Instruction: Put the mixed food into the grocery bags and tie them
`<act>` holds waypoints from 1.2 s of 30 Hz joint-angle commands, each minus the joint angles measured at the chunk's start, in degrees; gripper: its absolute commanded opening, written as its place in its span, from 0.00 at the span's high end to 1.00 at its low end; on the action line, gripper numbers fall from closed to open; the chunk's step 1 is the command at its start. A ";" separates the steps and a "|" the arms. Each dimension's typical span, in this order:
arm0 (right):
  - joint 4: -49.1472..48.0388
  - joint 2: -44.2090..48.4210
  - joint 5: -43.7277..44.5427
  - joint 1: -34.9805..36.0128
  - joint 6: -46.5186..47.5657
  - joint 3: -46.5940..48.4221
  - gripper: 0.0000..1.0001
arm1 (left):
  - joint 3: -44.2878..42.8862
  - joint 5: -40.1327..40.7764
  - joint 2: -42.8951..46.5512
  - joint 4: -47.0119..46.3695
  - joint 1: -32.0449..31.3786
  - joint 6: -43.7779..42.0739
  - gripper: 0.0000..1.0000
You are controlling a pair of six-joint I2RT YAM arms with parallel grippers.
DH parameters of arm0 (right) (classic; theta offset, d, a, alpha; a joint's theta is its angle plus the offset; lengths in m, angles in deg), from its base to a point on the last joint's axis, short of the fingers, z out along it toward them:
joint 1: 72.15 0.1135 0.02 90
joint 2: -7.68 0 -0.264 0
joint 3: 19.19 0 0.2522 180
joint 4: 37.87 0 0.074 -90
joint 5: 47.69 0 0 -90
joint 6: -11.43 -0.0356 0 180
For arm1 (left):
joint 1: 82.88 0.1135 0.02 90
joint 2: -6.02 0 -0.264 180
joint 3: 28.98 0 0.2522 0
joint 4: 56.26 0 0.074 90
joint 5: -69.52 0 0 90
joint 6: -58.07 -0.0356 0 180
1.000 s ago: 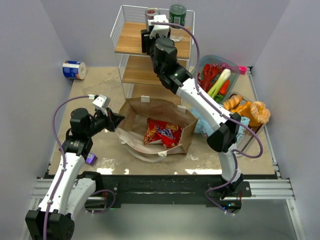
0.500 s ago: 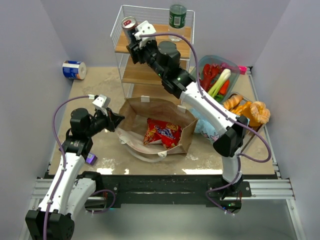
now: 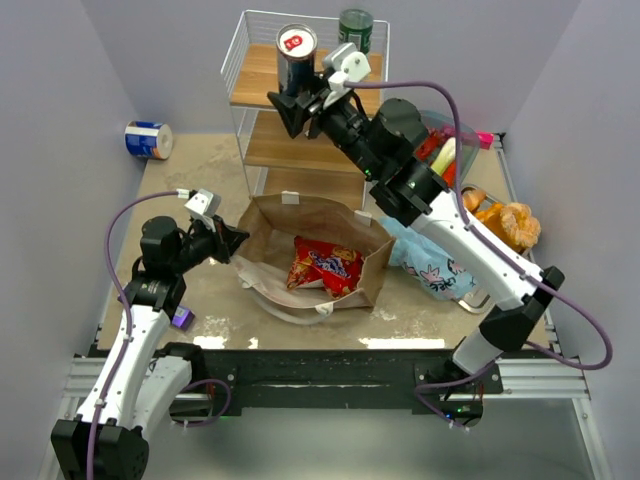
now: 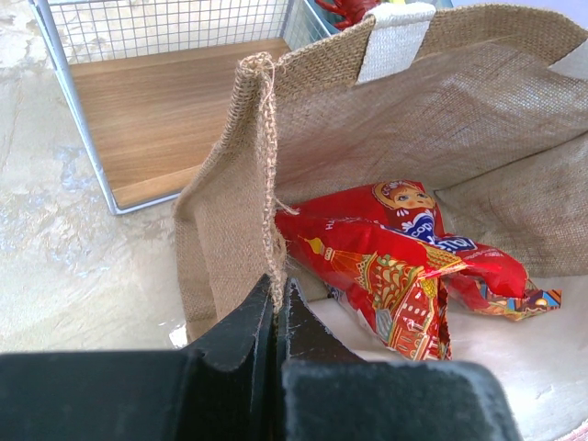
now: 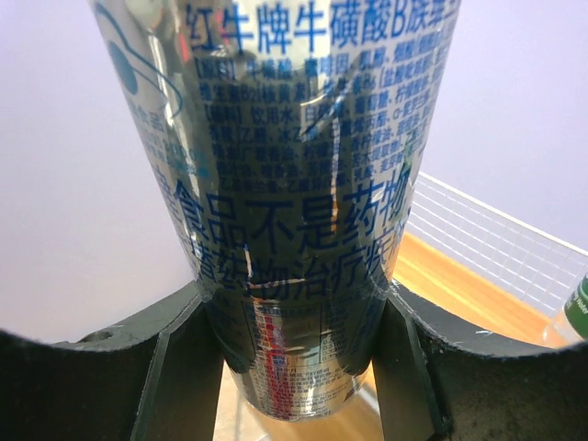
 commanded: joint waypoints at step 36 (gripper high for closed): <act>51.12 -3.10 42.26 16.87 -6.55 -22.65 1.00 | 0.09 -0.10 -0.13 -1.48 -0.04 0.83 1.00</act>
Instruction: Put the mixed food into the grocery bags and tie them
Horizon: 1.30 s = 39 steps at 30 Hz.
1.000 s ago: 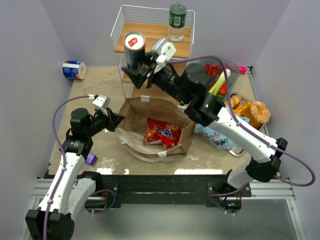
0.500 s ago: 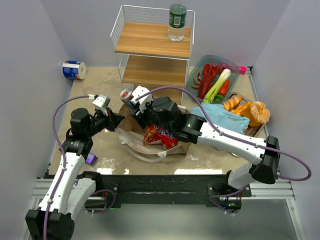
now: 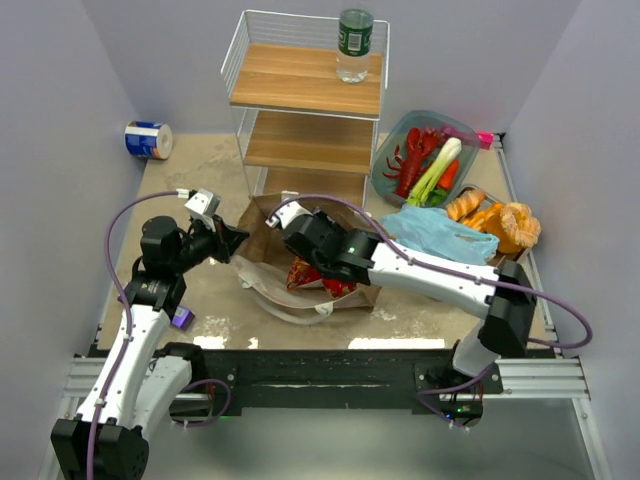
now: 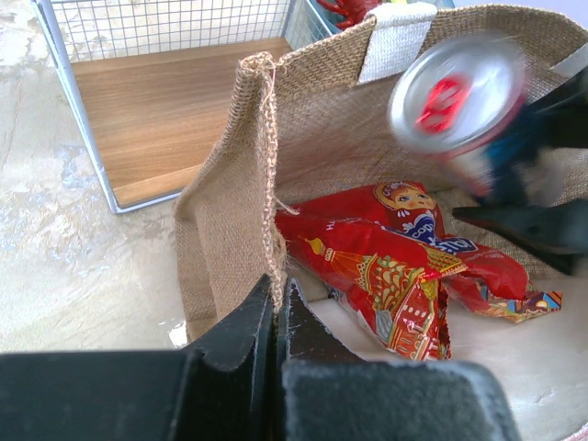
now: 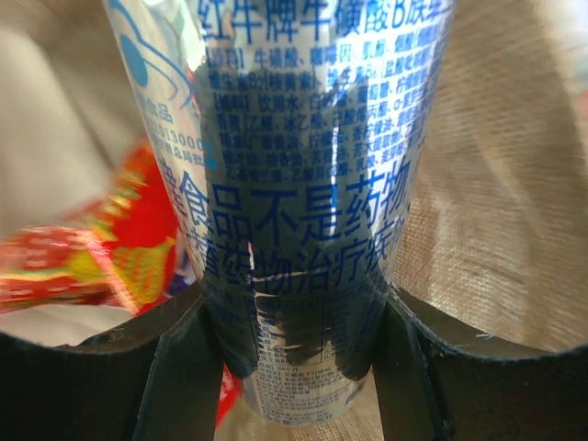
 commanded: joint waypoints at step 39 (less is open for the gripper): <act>-7.81 14.70 -2.38 -1.96 -7.46 6.75 0.22 | 0.26 -1.13 -0.22 -1.61 -0.13 0.88 1.00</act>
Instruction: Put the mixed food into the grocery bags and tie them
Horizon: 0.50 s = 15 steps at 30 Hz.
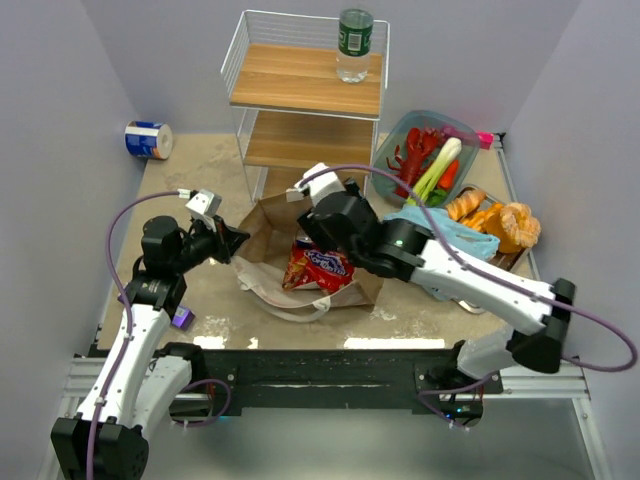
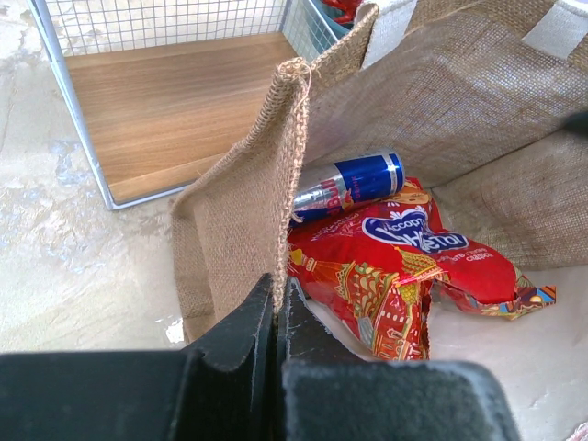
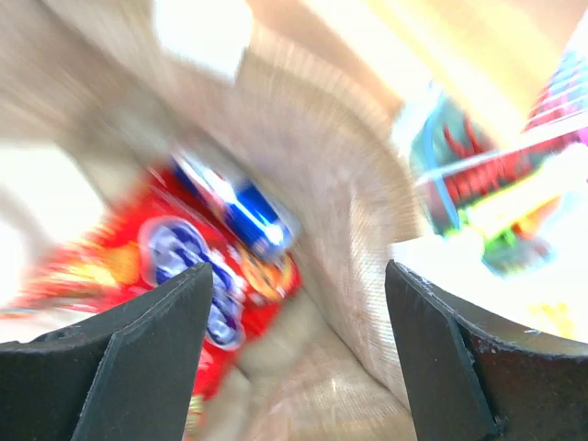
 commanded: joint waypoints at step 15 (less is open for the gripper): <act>-18.13 -4.94 -2.55 -10.15 -5.64 31.15 0.10 | 0.22 -0.84 1.16 -1.92 -0.06 0.86 1.00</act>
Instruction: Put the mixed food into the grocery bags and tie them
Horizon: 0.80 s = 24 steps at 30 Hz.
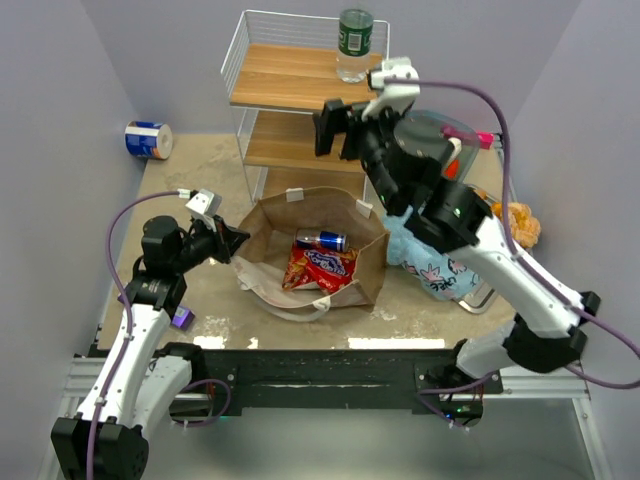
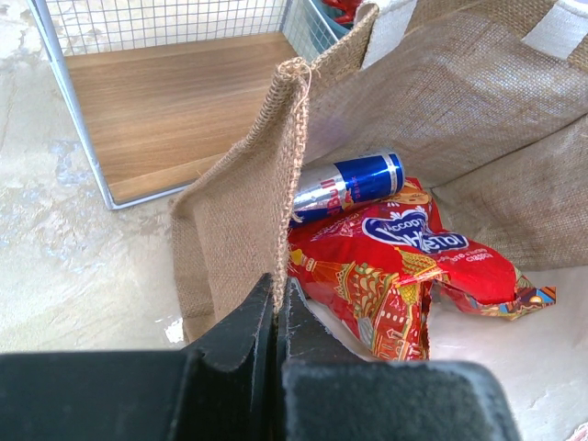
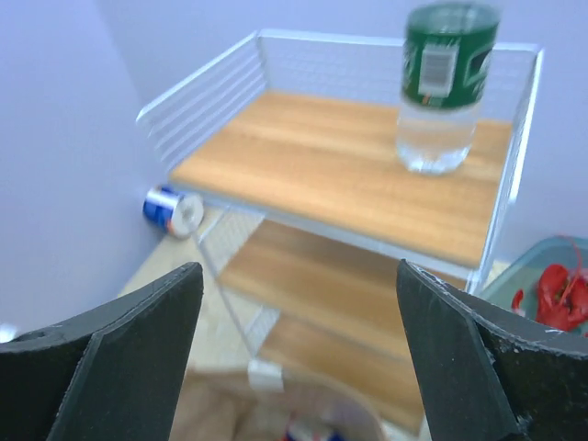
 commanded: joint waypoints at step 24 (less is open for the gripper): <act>2.14 -30.48 24.56 -7.82 -7.99 29.27 0.01 | 0.31 -1.37 2.13 -1.94 -0.06 0.79 1.00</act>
